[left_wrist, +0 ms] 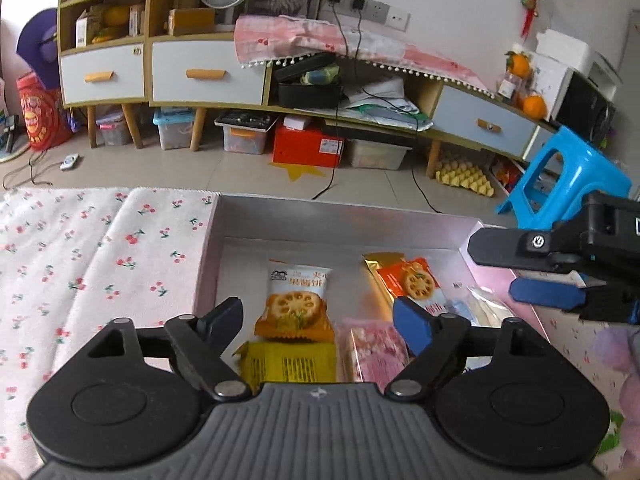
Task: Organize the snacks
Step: 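Grasp the silver foil pack with left tool while right tool grasps cookie-stick pack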
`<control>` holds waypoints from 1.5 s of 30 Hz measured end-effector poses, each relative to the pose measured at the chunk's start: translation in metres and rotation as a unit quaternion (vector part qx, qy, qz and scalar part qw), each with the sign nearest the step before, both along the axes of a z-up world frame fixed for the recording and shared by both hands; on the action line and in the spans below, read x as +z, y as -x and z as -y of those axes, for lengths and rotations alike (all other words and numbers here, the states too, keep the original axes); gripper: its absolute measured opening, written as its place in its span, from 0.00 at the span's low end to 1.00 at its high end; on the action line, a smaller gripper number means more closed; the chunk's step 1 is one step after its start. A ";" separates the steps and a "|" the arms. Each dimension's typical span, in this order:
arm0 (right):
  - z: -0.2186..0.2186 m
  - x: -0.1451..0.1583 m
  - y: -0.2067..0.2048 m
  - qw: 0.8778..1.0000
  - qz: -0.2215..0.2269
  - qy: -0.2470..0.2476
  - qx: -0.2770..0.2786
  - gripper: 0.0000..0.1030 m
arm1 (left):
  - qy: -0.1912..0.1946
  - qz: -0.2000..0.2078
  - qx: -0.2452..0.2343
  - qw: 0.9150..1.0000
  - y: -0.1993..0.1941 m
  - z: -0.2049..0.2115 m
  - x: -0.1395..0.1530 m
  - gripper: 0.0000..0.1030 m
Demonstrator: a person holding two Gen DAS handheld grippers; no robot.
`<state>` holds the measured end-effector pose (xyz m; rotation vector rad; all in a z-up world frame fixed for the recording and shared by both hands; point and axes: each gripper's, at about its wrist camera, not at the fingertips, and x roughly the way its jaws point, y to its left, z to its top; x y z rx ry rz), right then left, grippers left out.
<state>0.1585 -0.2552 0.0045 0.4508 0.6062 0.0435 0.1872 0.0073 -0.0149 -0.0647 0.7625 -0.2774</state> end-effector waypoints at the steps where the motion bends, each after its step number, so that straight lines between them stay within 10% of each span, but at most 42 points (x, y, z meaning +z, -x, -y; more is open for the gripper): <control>1: -0.002 0.003 0.004 1.000 0.002 0.008 0.000 0.84 | -0.002 0.004 -0.001 1.000 0.004 -0.001 0.003 0.85; 10: -0.041 0.020 0.054 0.986 0.034 0.165 0.002 0.95 | -0.036 0.008 -0.007 0.999 0.039 -0.014 0.026 0.98; 25: -0.053 0.013 0.122 0.978 0.054 0.194 0.056 0.98 | -0.086 -0.022 -0.019 0.996 0.093 -0.024 0.020 1.00; 45: -0.073 -0.052 0.147 0.917 0.023 0.338 0.209 0.97 | -0.058 -0.010 -0.098 0.993 0.107 -0.040 -0.034 0.83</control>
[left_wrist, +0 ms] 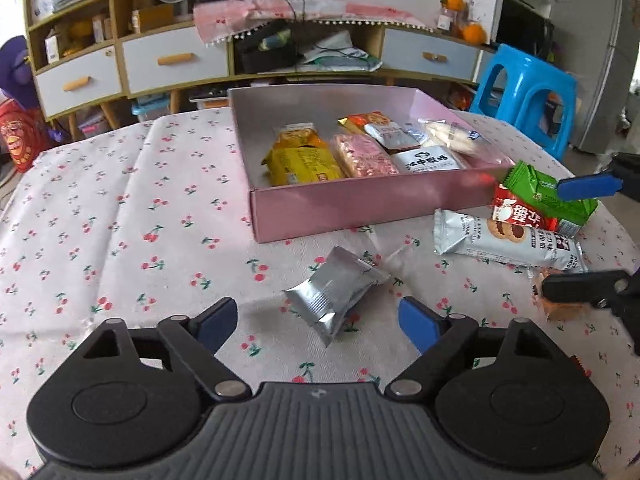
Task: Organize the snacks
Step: 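Grasp the silver foil pack with left tool while right tool grasps cookie-stick pack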
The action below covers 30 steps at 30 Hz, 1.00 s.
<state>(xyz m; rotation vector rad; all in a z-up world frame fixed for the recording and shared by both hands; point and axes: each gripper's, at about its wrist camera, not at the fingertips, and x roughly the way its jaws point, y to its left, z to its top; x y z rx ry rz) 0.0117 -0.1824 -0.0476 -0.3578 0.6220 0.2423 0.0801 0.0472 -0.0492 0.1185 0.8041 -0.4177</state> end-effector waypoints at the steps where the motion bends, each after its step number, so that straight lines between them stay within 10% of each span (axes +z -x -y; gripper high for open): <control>1: 0.001 -0.002 -0.002 1.000 -0.005 -0.003 0.001 0.96 | 0.002 -0.001 -0.007 1.000 0.000 0.001 0.000 0.82; 11: 0.010 -0.008 -0.032 0.997 -0.049 -0.050 -0.024 0.88 | -0.020 -0.001 -0.035 0.999 -0.001 0.012 -0.003 0.66; 21: 0.006 -0.010 -0.044 0.993 -0.096 -0.051 -0.052 0.42 | -0.024 -0.025 -0.023 0.999 -0.008 0.011 0.004 0.40; 30: 0.017 -0.001 -0.042 0.978 -0.135 -0.145 -0.066 0.42 | -0.017 -0.061 -0.053 0.997 -0.004 0.018 0.008 0.42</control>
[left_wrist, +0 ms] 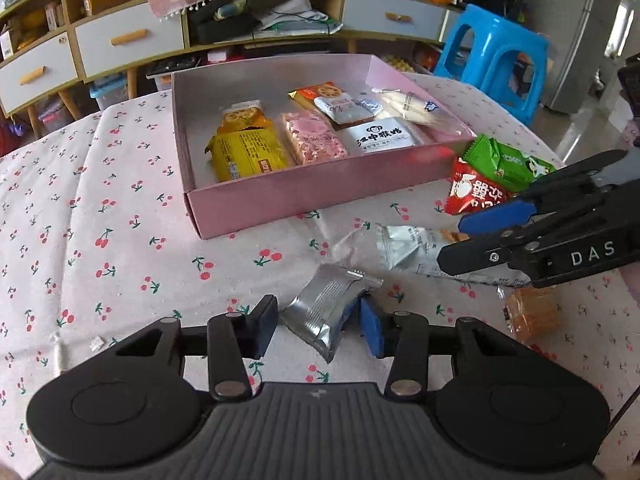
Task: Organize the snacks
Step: 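Grasp the silver foil pack with left tool while right tool grasps cookie-stick pack, then carry the foil pack and cookie-stick pack into the pink box and release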
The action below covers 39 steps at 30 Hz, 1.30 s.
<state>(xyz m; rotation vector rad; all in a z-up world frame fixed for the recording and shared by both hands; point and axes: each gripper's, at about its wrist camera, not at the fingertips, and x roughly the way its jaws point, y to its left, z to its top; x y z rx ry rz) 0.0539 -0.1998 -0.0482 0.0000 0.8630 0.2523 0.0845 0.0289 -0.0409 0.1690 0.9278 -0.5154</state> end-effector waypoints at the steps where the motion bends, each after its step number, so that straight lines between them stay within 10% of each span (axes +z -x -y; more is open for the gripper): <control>1: 0.000 0.000 0.000 1.000 0.000 0.001 0.005 0.43 | 0.001 0.001 0.001 1.000 -0.001 0.001 -0.001 0.44; 14: -0.010 -0.006 0.003 0.998 -0.011 0.045 0.034 0.50 | -0.034 0.033 -0.006 0.999 0.000 0.010 -0.007 0.65; 24: -0.029 -0.018 0.012 0.988 -0.023 0.135 0.070 0.63 | -0.034 0.028 -0.007 0.999 0.002 0.011 -0.002 0.26; 31: -0.028 -0.011 0.009 0.989 -0.011 0.139 0.038 0.32 | -0.023 0.015 0.015 1.000 0.002 0.007 0.005 0.23; 39: -0.017 0.012 0.005 0.998 -0.007 0.059 -0.003 0.28 | 0.013 0.030 0.033 0.999 0.002 0.002 0.027 0.22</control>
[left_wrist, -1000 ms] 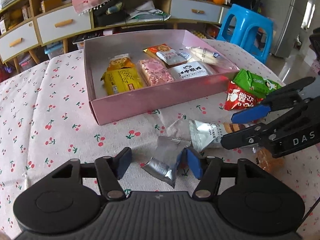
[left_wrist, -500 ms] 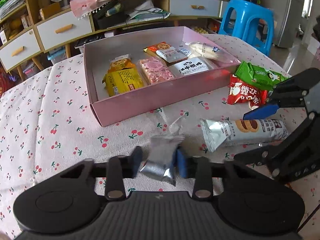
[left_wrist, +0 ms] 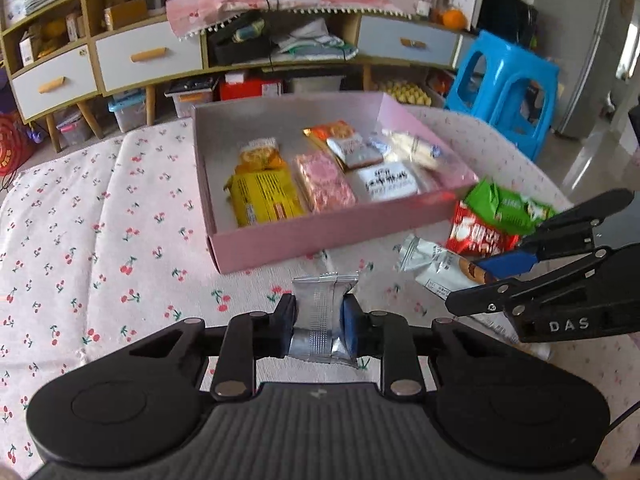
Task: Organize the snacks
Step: 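Carry the foil pack and cookie-stick pack into the pink box and release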
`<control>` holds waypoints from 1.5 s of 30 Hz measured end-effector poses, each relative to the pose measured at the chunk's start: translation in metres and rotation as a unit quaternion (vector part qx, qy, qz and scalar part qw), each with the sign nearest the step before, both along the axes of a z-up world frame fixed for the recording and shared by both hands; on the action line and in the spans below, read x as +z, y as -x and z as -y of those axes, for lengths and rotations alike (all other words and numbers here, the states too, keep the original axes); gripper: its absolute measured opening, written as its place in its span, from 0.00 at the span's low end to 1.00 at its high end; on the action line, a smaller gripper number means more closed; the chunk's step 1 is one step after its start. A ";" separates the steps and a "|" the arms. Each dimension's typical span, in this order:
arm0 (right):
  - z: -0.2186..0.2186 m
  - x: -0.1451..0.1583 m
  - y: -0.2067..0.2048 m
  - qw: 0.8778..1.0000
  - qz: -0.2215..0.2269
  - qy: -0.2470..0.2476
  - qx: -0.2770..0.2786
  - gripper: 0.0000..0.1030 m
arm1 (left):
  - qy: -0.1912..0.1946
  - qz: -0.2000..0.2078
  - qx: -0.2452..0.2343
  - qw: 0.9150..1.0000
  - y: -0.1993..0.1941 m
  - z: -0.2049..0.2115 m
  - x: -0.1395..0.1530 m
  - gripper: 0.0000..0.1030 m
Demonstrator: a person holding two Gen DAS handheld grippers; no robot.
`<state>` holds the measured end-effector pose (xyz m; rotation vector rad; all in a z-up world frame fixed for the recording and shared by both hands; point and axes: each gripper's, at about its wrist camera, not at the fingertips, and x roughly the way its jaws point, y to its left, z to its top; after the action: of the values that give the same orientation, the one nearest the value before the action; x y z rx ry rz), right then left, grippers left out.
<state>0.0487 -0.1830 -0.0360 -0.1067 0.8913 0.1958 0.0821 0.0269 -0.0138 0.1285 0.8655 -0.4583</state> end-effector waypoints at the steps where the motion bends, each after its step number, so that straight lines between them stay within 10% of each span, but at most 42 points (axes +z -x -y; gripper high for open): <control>1: 0.002 0.005 0.001 1.000 0.004 -0.013 -0.005 0.28 | 0.003 0.003 0.004 1.000 0.000 -0.001 0.002 0.22; 20: 0.024 0.082 -0.066 0.991 0.078 -0.080 -0.071 0.28 | 0.031 0.059 0.032 0.997 -0.061 0.000 0.023 0.22; 30: -0.017 0.055 -0.178 0.998 0.031 0.053 0.013 0.28 | 0.022 0.062 0.049 0.997 -0.101 0.007 -0.001 0.22; 45: -0.055 0.032 -0.235 0.987 -0.017 0.103 0.121 0.29 | 0.068 0.046 0.065 0.995 -0.122 -0.008 -0.014 0.23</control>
<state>0.2839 -0.1283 -0.0041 -0.4069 0.9304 0.3328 0.2044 0.0351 -0.0281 -0.0319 0.7456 -0.3857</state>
